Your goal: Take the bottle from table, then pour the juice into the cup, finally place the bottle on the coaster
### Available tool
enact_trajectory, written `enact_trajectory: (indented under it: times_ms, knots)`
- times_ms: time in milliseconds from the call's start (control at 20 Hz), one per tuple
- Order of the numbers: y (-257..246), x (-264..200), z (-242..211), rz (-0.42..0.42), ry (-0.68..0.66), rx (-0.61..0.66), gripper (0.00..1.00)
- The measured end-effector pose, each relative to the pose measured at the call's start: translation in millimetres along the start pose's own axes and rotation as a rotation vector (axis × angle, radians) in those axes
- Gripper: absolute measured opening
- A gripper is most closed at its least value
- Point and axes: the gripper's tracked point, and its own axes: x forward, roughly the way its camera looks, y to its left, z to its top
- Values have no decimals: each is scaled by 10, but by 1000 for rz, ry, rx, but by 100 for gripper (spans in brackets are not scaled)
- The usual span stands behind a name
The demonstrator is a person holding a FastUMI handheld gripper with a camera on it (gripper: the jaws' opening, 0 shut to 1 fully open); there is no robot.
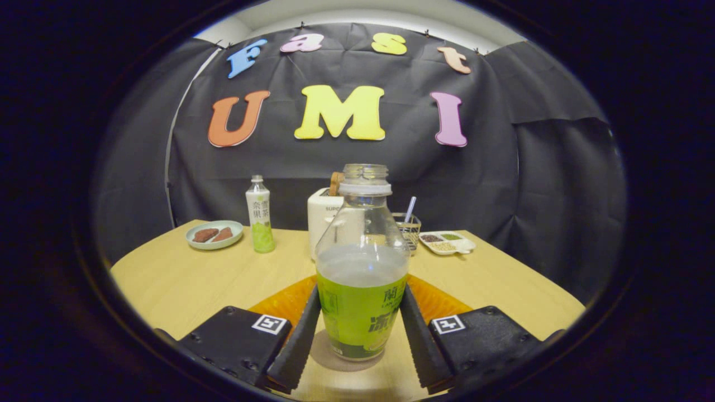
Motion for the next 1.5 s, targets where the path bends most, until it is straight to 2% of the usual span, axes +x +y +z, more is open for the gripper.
enact_trajectory:
  times_ms: [350,650,750,850,1100,1350,1500]
  knots:
    - [109,67,-104,55,-21,-18,80]
    - [90,-7,-100,43,-33,-37,85]
    - [77,-72,-66,45,-41,-36,100]
    - [43,-142,13,40,-58,-34,100]
    - [7,-628,182,54,-96,-45,100]
    - [-76,-1377,404,72,-162,-40,100]
    - [-261,-1850,478,25,-191,-44,100]
